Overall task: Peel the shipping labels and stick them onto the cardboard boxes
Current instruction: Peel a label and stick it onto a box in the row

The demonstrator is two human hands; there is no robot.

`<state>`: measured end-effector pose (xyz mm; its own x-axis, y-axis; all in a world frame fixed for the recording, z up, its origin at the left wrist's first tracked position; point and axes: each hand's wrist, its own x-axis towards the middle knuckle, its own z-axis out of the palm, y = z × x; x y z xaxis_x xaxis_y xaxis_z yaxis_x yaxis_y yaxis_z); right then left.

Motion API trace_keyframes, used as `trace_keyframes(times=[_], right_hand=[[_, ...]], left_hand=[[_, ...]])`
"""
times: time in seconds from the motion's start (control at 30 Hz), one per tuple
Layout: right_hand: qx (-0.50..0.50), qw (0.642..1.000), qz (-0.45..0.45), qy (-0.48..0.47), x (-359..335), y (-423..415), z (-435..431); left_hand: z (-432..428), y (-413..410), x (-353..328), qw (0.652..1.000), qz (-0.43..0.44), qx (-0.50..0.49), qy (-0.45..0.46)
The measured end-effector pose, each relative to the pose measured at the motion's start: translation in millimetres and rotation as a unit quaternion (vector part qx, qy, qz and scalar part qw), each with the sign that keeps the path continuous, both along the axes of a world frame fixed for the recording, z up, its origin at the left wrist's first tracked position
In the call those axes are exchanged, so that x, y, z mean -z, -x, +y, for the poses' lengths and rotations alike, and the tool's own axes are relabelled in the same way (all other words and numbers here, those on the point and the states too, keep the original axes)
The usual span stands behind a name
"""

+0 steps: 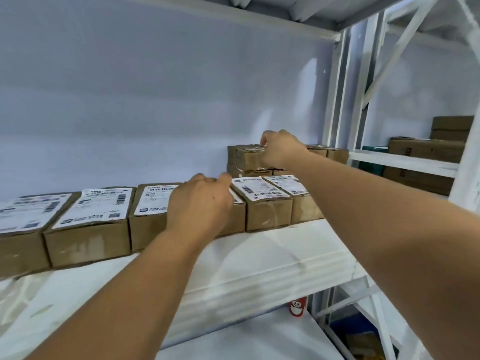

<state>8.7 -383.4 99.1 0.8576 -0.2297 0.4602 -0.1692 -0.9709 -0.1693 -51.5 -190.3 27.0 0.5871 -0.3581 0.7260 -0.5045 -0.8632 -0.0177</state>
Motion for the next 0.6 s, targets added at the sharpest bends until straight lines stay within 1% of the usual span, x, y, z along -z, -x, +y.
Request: trace_keyframes(times=[0.13, 0.23, 0.47, 0.6], right_hand=[[0.026, 0.997, 0.061, 0.029, 0, -52, 1], [0.039, 0.996, 0.075, 0.021, 9, -77, -1], [0.058, 0.997, 0.057, -0.019, 18, -94, 5], [0.071, 0.994, 0.001, -0.080, 14, -90, 8]], left_hand=[[-7, -6, 4, 0.999, -0.042, -0.028, -0.020], [-7, -9, 6, 0.998, -0.055, -0.021, -0.031], [-11, -8, 4, 0.997, -0.027, -0.026, -0.065], [-11, -7, 5, 0.997, -0.028, -0.029, -0.062]])
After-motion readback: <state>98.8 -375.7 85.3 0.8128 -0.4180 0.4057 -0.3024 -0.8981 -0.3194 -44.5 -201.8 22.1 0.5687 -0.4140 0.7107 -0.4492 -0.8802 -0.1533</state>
